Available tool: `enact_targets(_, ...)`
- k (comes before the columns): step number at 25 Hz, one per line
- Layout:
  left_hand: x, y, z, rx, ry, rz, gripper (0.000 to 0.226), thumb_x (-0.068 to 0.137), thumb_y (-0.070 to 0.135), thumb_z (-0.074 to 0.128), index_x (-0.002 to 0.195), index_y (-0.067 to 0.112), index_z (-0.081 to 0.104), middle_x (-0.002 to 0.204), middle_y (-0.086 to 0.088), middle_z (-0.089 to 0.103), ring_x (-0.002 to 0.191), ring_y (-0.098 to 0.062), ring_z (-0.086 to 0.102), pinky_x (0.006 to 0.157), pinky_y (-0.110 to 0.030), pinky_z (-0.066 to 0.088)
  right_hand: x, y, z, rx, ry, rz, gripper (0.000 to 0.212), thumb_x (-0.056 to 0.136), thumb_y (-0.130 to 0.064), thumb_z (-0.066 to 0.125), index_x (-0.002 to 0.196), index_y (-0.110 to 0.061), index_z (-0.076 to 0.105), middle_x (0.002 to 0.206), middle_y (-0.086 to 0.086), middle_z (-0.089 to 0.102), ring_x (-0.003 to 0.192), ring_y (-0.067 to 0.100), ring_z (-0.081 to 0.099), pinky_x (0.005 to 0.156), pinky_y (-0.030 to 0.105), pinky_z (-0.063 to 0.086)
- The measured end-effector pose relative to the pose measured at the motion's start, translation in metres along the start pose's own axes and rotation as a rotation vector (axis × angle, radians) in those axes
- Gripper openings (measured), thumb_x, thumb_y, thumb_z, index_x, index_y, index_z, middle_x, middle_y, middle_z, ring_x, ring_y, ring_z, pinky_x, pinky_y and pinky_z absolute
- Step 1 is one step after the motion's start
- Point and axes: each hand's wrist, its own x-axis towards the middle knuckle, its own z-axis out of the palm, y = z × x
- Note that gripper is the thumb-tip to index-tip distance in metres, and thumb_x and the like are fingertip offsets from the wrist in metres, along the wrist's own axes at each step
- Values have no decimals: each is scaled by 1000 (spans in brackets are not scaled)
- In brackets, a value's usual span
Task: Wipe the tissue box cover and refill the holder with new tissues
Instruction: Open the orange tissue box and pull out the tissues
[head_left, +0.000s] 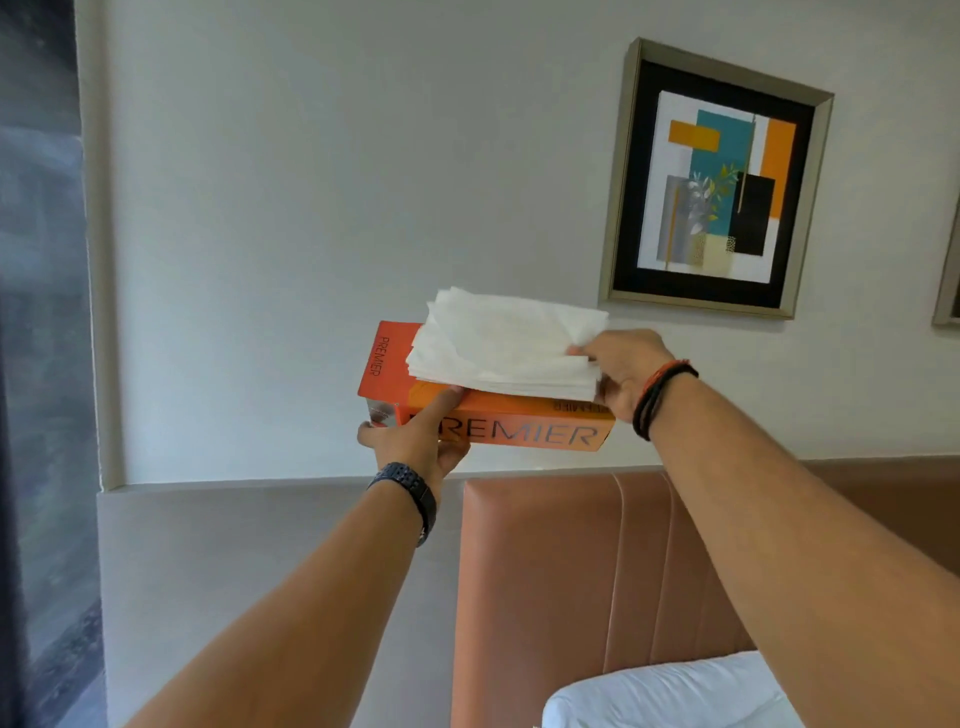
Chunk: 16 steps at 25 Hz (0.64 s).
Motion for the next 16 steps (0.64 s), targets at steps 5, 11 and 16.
enact_targets(5, -12, -47, -18, -58, 8, -37, 102, 54, 1, 86, 131, 30, 26, 97, -8, 63, 75, -32, 71, 58, -46, 58, 10, 48, -25, -116, 43, 71, 11, 80, 3, 67, 90, -1, 68, 100, 18, 69, 86, 33, 70, 82, 50, 58)
enact_targets(11, -49, -180, -74, 11, 98, -174, 103, 55, -7, 83, 129, 36, 25, 90, -10, 67, 67, -27, 63, 65, -50, 58, 21, 178, -86, -341, 53, 293, 23, 82, -5, 72, 103, 0, 65, 119, 15, 64, 105, 31, 63, 88, 44, 55)
enact_targets(16, -96, -316, -143, 154, 133, -343, 93, 48, -5, 83, 117, 36, 37, 88, -14, 60, 68, -28, 60, 67, -47, 58, -2, 342, -167, -344, 167, 539, 13, 80, -3, 73, 91, -7, 69, 101, 16, 72, 86, 32, 69, 76, 44, 59)
